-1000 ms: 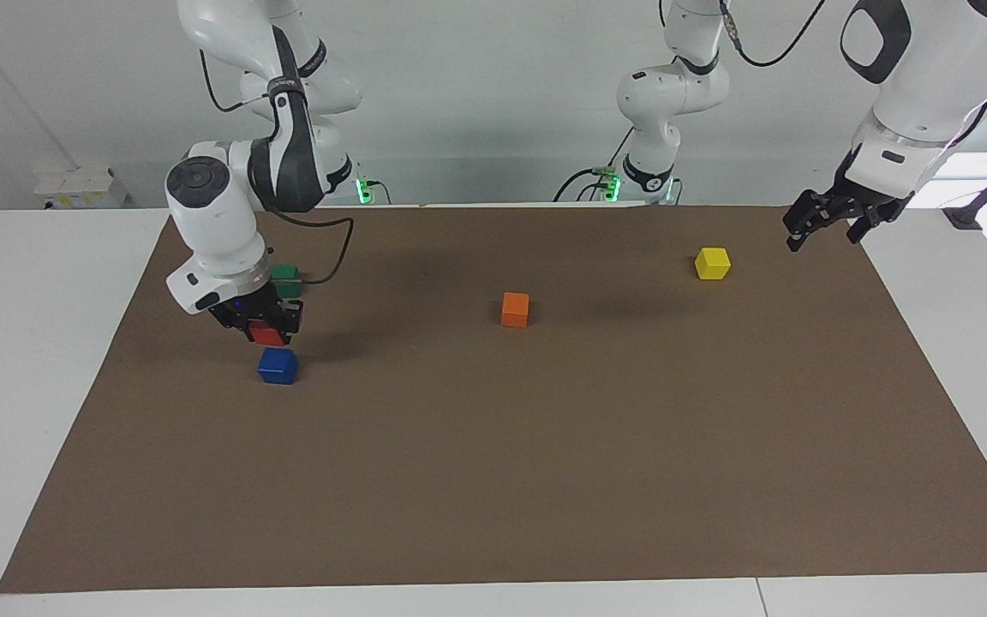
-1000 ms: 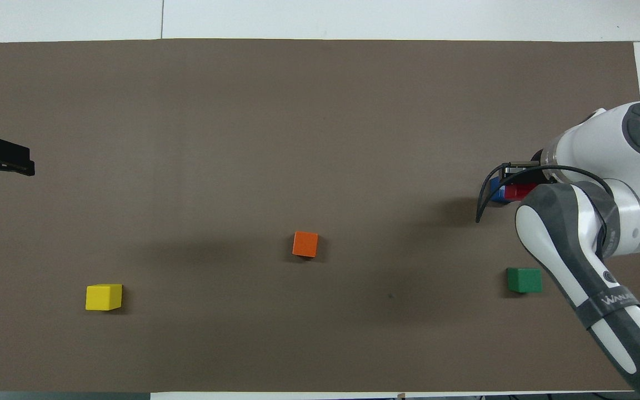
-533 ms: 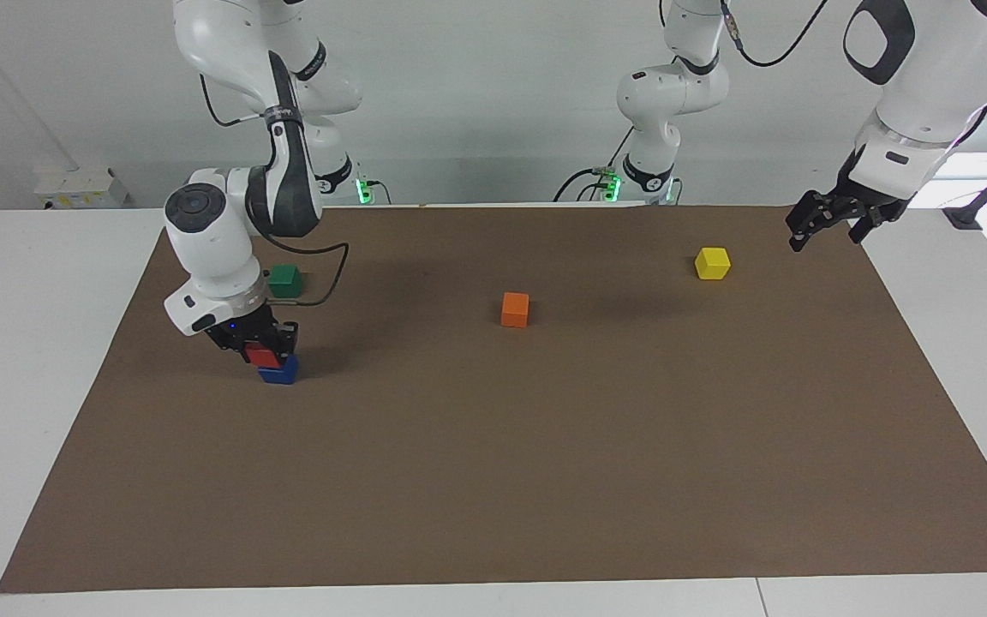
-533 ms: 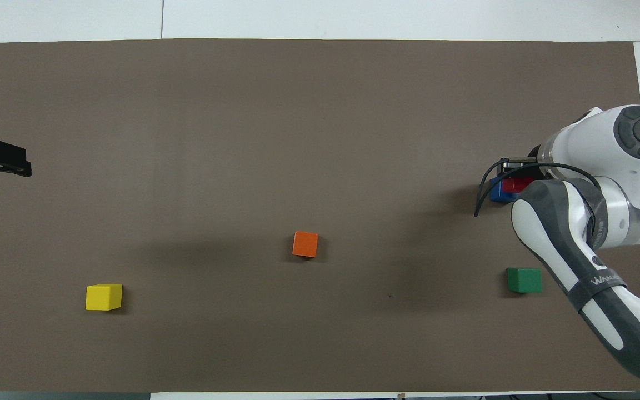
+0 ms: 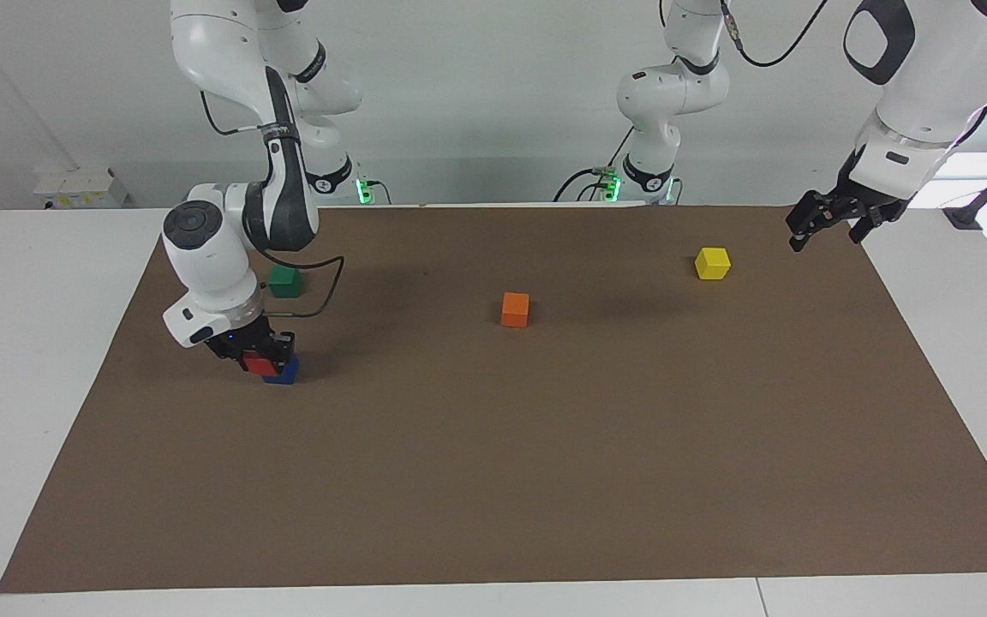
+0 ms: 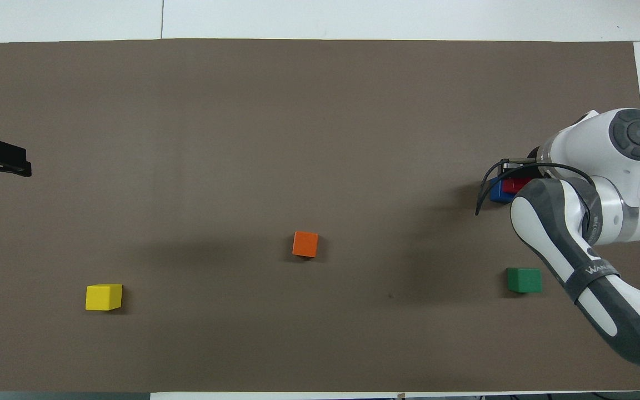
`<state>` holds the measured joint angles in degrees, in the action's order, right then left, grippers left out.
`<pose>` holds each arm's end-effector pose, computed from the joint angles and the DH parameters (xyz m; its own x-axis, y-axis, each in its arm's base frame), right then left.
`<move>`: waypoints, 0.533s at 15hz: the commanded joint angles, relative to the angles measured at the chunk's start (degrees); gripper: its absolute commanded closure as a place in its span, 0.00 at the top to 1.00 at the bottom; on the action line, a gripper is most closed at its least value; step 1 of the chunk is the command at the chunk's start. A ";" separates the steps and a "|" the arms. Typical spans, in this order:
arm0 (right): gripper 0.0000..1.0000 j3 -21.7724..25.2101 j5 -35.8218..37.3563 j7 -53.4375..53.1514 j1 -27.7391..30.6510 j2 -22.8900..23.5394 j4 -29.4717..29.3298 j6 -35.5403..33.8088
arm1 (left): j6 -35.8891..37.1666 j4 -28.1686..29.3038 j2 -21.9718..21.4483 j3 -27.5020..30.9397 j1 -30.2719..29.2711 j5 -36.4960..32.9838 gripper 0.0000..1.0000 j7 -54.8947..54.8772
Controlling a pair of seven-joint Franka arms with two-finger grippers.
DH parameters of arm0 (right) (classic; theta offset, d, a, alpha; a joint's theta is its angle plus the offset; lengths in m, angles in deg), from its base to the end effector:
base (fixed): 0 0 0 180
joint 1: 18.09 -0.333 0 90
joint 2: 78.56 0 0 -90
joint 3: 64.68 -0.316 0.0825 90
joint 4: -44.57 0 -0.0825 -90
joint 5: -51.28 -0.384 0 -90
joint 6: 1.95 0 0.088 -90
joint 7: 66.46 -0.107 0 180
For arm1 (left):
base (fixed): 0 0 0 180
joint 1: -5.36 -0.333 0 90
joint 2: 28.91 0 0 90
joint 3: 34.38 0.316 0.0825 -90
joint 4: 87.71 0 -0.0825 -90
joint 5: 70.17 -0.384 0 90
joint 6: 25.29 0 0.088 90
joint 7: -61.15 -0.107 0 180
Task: Transfer red block to right arm and stack on blue block
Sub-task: 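Lower the red cube onto the blue cube with the right gripper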
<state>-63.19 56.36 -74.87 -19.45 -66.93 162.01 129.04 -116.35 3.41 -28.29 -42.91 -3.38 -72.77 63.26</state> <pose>0.5862 -0.0030 0.3440 0.9951 -0.0897 0.0417 -0.0925 -0.9934 0.0686 0.5589 0.0073 0.6110 0.9992 0.0396 -0.0101 0.0391 -0.9983 -0.0441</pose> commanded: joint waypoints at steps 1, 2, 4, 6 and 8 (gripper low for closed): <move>0.00 -0.79 -1.73 2.25 1.01 -0.55 0.08 -1.96 | 0.62 0.73 -0.97 0.44 0.04 1.10 1.00 -0.44; 0.00 -0.79 -2.00 3.48 1.10 -0.55 0.08 -2.23 | 0.62 0.82 -0.97 0.44 0.04 1.10 1.00 -0.44; 0.00 -0.70 -4.97 7.77 1.62 -0.55 0.08 -1.88 | 0.62 0.73 -0.97 0.44 0.04 1.10 1.00 -0.44; 0.00 -0.70 -7.35 9.03 1.89 -0.55 0.16 -1.79 | 0.62 0.73 -0.97 0.44 0.04 1.10 1.00 -0.44; 0.00 -0.70 -8.06 9.38 1.89 -0.55 0.16 -1.62 | 0.62 0.73 -0.97 0.44 0.04 1.10 1.00 -0.44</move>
<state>-63.17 49.96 -67.29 -18.47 -67.03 161.86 127.93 -116.35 3.41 -28.29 -42.91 -3.38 -72.77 63.26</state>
